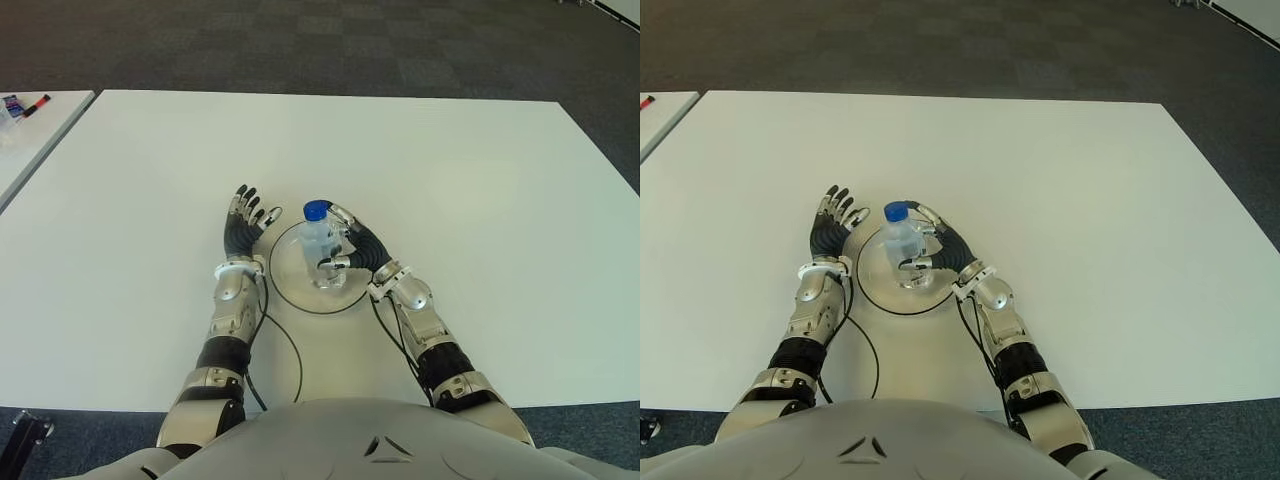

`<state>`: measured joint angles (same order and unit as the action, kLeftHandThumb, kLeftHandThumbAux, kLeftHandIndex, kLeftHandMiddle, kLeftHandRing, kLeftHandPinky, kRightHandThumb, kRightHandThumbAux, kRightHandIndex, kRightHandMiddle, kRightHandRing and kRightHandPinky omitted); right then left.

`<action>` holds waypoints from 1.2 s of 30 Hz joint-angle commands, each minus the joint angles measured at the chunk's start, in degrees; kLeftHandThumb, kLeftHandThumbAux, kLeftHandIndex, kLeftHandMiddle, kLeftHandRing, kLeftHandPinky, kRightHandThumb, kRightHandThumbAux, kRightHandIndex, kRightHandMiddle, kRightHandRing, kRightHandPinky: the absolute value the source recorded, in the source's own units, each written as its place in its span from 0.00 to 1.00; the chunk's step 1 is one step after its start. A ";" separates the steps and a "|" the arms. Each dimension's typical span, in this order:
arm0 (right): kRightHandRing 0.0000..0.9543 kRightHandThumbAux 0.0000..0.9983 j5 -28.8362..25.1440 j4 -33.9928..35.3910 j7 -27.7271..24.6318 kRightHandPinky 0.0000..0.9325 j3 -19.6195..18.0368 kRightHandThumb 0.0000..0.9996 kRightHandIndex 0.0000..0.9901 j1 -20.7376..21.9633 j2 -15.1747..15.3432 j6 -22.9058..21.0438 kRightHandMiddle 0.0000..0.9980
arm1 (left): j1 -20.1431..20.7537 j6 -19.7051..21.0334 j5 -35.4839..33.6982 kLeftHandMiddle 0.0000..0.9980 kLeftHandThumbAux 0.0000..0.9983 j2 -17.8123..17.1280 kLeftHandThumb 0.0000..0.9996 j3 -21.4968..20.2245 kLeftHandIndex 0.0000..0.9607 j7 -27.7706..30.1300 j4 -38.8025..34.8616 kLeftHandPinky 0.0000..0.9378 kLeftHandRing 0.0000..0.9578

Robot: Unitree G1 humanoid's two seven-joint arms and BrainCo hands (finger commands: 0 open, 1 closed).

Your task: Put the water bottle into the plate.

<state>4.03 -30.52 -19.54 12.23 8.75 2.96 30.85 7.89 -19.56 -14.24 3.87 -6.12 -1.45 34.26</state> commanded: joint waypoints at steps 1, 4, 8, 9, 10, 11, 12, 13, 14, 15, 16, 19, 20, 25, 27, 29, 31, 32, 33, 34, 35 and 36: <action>0.00 0.74 -1.28 1.06 -0.40 0.00 -0.58 1.00 0.00 0.04 -0.12 -1.02 0.00 | -1.03 1.96 -0.28 0.12 0.88 3.81 0.00 -0.16 0.10 -0.46 0.83 0.14 0.11; 0.00 0.72 -1.43 0.99 -0.45 0.00 -0.73 1.00 0.00 0.10 -0.17 -0.99 0.00 | -1.07 2.06 -0.02 0.12 0.88 3.72 0.00 -0.04 0.11 -0.68 0.72 0.14 0.11; 0.00 0.70 -1.34 0.90 -0.40 0.00 -0.85 1.00 0.00 0.18 -0.20 -0.92 0.00 | -1.09 2.09 0.15 0.12 0.88 3.67 0.00 0.04 0.11 -0.69 0.62 0.15 0.11; 0.00 0.69 -1.33 0.87 -0.40 0.00 -0.88 1.00 0.00 0.19 -0.20 -0.90 0.00 | -1.09 2.10 0.19 0.12 0.88 3.66 0.00 0.05 0.10 -0.70 0.60 0.15 0.11; 0.00 0.69 -1.32 0.85 -0.39 0.00 -0.90 1.00 0.00 0.21 -0.22 -0.89 0.00 | -1.10 2.12 0.22 0.12 0.88 3.65 0.00 0.06 0.10 -0.70 0.58 0.15 0.11; 0.00 0.68 -1.22 0.78 -0.36 0.00 -0.91 0.99 0.00 0.28 -0.18 -0.85 0.00 | -1.10 2.11 0.22 0.12 0.88 3.65 0.00 0.06 0.10 -0.68 0.57 0.14 0.11; 0.00 0.68 -1.14 0.72 -0.33 0.00 -0.92 0.99 0.00 0.34 -0.16 -0.81 0.00 | -1.11 2.10 0.22 0.12 0.87 3.64 0.00 0.06 0.10 -0.66 0.55 0.14 0.11; 0.00 0.68 -1.05 0.63 -0.30 0.00 -0.94 0.99 0.00 0.42 -0.12 -0.76 0.00 | -1.11 2.09 0.24 0.12 0.87 3.64 0.00 0.07 0.10 -0.65 0.54 0.14 0.11; 0.00 0.67 -0.99 0.56 -0.27 0.00 -0.96 0.99 0.00 0.50 -0.11 -0.74 0.00 | -1.10 2.09 0.25 0.12 0.87 3.62 0.00 0.07 0.10 -0.64 0.54 0.14 0.11; 0.00 0.67 -0.92 0.54 -0.24 0.00 -0.98 0.99 0.00 0.52 -0.12 -0.71 0.00 | -1.09 2.08 0.28 0.12 0.87 3.60 0.00 0.08 0.10 -0.63 0.53 0.14 0.11; 0.00 0.67 -0.87 0.54 -0.22 0.00 -1.01 0.99 0.00 0.54 -0.13 -0.70 0.00 | -1.09 2.08 0.29 0.12 0.87 3.59 0.00 0.09 0.10 -0.63 0.53 0.14 0.11; 0.00 0.66 -0.76 0.54 -0.20 0.00 -1.07 0.98 0.00 0.54 -0.16 -0.68 0.00 | -1.09 2.05 0.32 0.11 0.87 3.56 0.00 0.11 0.10 -0.62 0.54 0.14 0.11; 0.00 0.66 -0.71 0.52 -0.19 0.00 -1.09 0.98 0.00 0.55 -0.17 -0.66 0.00 | -1.09 2.04 0.34 0.11 0.87 3.55 0.00 0.12 0.10 -0.61 0.54 0.14 0.11; 0.00 0.67 -0.71 0.17 -0.14 0.00 -1.21 0.92 0.00 0.70 -0.28 -0.52 0.00 | -1.08 2.09 0.35 0.12 0.87 3.53 0.00 0.13 0.10 -0.66 0.51 0.14 0.11; 0.00 0.67 -0.75 0.04 -0.13 0.00 -1.26 0.88 0.00 0.73 -0.35 -0.44 0.00 | -1.07 2.14 0.31 0.12 0.87 3.52 0.00 0.11 0.10 -0.66 0.49 0.14 0.11; 0.00 0.67 -0.80 -0.17 -0.05 0.00 -1.37 0.82 0.00 0.74 -0.44 -0.10 0.00 | -1.06 2.18 0.26 0.12 0.87 3.53 0.00 0.08 0.10 -0.65 0.48 0.14 0.11; 0.00 0.66 -0.79 -0.35 0.06 0.00 -1.46 0.75 0.00 0.74 -0.52 0.25 0.00 | -1.05 2.20 0.24 0.12 0.87 3.53 0.00 0.07 0.10 -0.65 0.47 0.14 0.11; 0.00 0.65 -0.78 -0.39 0.08 0.00 -1.50 0.72 0.00 0.75 -0.54 0.34 0.00 | -1.05 2.20 0.24 0.12 0.87 3.54 0.00 0.07 0.10 -0.65 0.46 0.14 0.11; 0.00 0.65 -0.37 -0.71 0.75 0.00 -1.62 0.71 0.00 0.77 -0.60 1.19 0.00 | -1.01 2.17 0.23 0.12 0.87 3.52 0.00 0.04 0.10 -0.66 0.54 0.14 0.11; 0.00 0.63 -0.06 -0.95 1.26 0.00 -1.71 0.66 0.00 0.80 -0.65 1.84 0.00 | -0.98 2.14 0.23 0.12 0.87 3.51 0.00 0.02 0.10 -0.67 0.60 0.14 0.11; 0.00 0.61 0.15 -1.16 1.62 0.00 -1.76 0.63 0.00 0.83 -0.68 2.32 0.00 | -0.95 2.12 0.23 0.12 0.87 3.51 0.00 0.01 0.10 -0.67 0.64 0.14 0.11; 0.00 0.61 0.49 -1.43 2.11 0.00 -1.80 0.62 0.00 0.89 -0.67 2.91 0.00 | -0.94 2.09 0.19 0.12 0.87 3.53 0.00 -0.03 0.10 -0.66 0.67 0.14 0.11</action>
<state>4.13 -30.81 -18.70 10.79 9.16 2.35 32.06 7.91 -19.08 -14.10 3.84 -5.99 -1.45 33.90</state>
